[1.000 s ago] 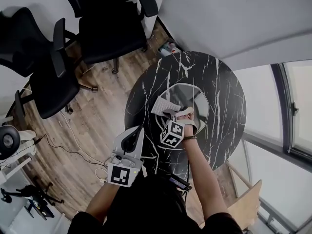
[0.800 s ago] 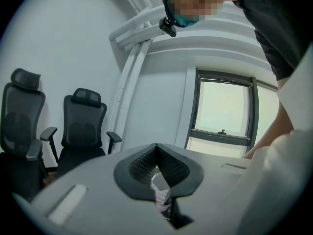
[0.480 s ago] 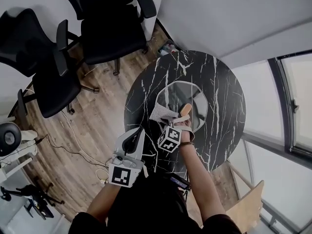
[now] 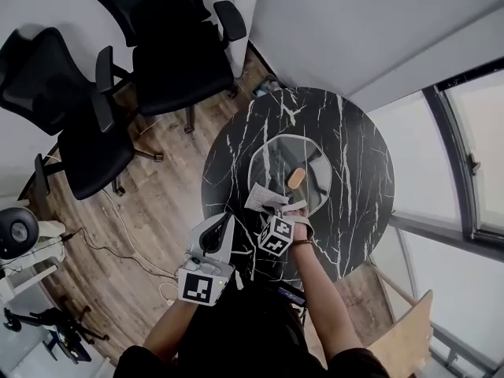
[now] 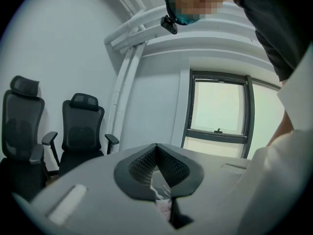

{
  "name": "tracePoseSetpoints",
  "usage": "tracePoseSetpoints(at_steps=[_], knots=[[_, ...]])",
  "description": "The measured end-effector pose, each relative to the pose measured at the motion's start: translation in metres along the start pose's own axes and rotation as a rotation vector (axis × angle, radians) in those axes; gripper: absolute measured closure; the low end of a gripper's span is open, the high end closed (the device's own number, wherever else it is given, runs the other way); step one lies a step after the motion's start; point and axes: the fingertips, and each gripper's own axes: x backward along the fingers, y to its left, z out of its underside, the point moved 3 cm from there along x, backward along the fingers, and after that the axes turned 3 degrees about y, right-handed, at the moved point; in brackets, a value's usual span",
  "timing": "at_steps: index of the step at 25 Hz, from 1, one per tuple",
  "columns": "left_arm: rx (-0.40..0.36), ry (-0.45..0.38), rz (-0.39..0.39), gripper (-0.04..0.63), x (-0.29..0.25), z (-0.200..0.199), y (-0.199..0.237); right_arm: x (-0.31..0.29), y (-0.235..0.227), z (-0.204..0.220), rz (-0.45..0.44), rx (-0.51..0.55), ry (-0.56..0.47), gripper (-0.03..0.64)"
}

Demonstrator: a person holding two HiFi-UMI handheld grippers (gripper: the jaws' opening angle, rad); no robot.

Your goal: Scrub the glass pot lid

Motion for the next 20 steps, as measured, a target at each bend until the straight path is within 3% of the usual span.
tracePoseSetpoints(at_steps=[14, 20], knots=[[-0.023, -0.015, 0.0, 0.592, 0.014, -0.006, -0.024, 0.007, 0.029, 0.034, -0.052, -0.103, 0.015, 0.545], [-0.035, -0.023, 0.014, 0.592, 0.015, -0.008, -0.038, 0.016, 0.045, 0.058, -0.16, -0.217, 0.025, 0.545]])
